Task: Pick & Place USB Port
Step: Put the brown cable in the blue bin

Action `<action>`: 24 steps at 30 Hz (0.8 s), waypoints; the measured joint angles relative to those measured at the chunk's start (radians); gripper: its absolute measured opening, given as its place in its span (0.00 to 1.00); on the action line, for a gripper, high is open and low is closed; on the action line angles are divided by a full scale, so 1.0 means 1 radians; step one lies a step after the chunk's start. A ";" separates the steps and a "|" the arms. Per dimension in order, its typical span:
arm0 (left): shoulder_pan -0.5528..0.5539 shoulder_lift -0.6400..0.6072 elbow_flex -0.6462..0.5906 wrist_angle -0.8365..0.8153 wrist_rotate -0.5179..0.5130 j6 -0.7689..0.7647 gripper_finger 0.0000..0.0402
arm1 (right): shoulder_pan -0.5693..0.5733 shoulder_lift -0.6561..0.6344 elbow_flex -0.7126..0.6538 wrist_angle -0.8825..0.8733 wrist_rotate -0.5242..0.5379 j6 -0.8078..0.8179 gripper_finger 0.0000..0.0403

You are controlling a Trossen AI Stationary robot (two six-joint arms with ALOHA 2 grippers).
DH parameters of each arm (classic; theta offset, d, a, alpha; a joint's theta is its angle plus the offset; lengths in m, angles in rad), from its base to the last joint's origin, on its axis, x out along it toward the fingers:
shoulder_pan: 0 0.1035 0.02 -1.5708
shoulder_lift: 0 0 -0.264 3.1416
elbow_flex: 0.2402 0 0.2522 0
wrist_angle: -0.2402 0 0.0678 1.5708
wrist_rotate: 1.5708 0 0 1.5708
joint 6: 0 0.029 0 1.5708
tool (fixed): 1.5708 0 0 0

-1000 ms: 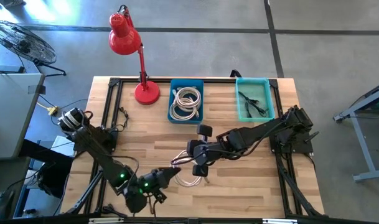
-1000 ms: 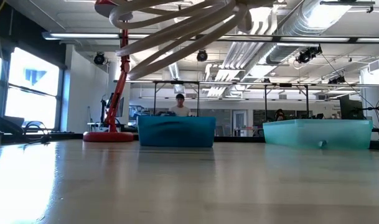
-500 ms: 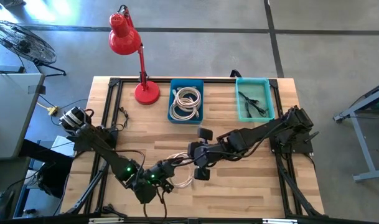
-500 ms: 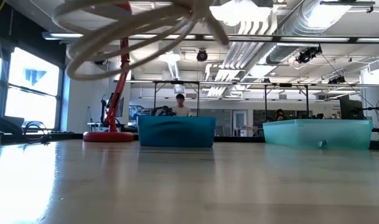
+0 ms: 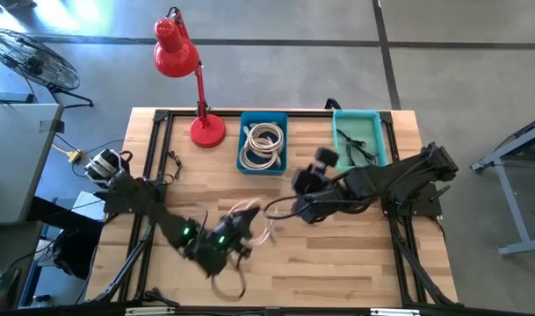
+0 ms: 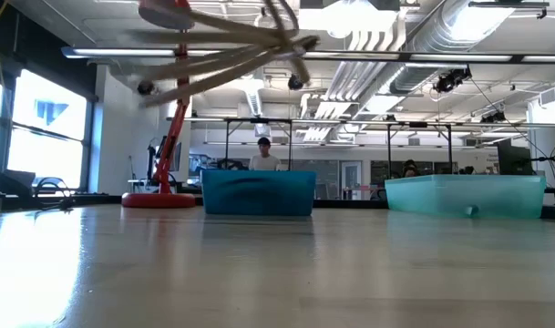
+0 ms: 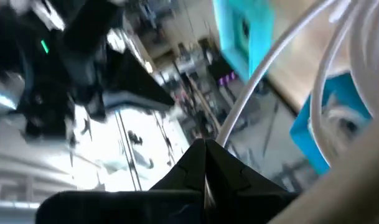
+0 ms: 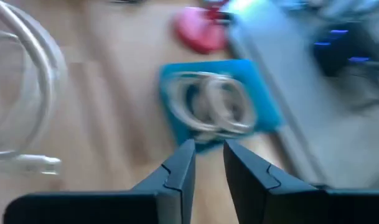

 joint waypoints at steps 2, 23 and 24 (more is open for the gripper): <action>0.051 -0.014 0.032 -0.009 -0.003 0.041 0.00 | 0.000 -0.017 0.000 -0.075 0.072 0.052 0.18; 0.857 -0.160 0.094 -0.182 0.619 -0.424 0.00 | 0.000 -0.030 0.000 -0.390 0.048 0.309 0.16; 0.889 -0.155 0.094 -0.204 0.652 -0.449 0.00 | 0.000 -0.029 0.000 -0.389 0.048 0.309 0.16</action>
